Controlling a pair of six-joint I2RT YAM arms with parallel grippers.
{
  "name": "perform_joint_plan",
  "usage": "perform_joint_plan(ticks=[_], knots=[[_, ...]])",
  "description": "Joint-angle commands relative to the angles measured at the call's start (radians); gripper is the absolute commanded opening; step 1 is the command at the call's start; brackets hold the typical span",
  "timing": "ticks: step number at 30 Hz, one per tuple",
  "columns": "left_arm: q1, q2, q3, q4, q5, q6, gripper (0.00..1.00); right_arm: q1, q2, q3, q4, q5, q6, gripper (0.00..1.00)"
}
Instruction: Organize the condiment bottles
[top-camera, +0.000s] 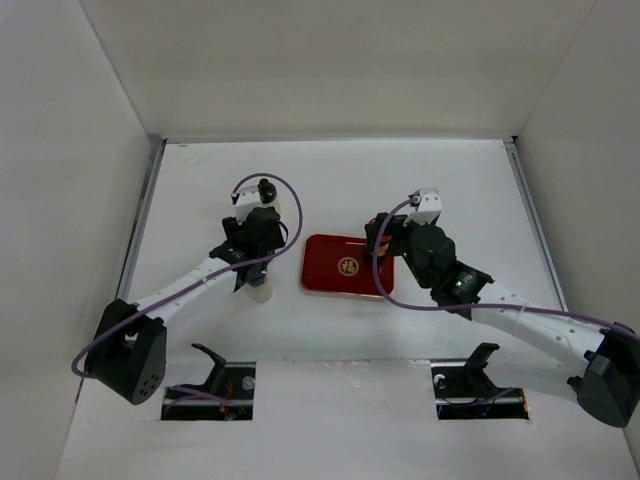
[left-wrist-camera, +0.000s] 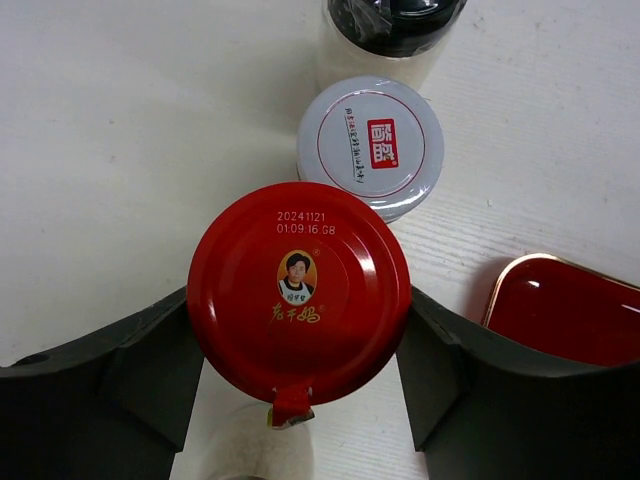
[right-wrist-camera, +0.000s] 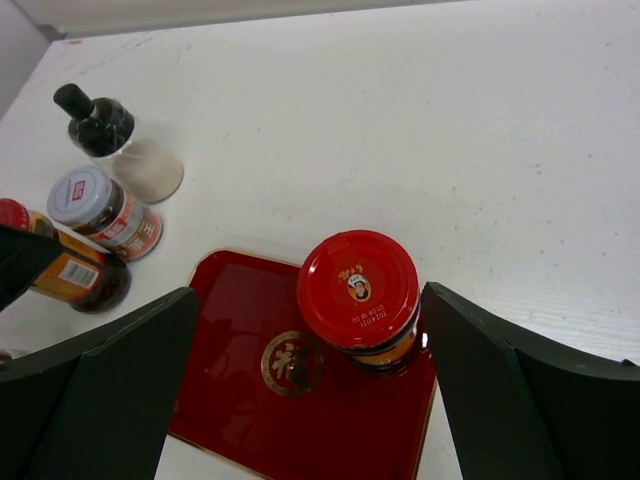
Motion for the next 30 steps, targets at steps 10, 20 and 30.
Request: perform_joint_plan(ticks=[10,20,30], knots=[[-0.015,-0.24,0.112,0.035,-0.087,0.08,0.37,0.009,-0.026,-0.041,0.074,-0.047,0.017,1.0],[-0.214,-0.239,0.222,0.034,-0.078,0.087,0.34,-0.028,-0.046,-0.073,0.1,-0.029,0.043,1.0],[-0.397,0.054,0.288,0.278,-0.017,0.079,0.34,-0.154,-0.124,-0.136,0.09,-0.019,0.121,0.9]])
